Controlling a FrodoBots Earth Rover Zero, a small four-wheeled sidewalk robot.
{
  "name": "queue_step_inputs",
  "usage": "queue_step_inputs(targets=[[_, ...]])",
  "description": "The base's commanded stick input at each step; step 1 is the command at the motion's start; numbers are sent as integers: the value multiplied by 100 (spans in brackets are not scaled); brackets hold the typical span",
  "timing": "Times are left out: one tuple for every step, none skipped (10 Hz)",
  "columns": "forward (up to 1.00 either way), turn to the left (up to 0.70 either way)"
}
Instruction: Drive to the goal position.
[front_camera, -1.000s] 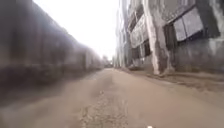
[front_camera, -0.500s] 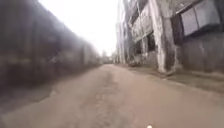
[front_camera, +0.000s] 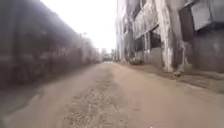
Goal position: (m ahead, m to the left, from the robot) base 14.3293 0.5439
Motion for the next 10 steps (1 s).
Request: queue_step_inputs(targets=[[100,1],[100,1],[100,1],[100,1],[100,1],[100,1],[100,1],[100,1],[100,1],[100,1]])
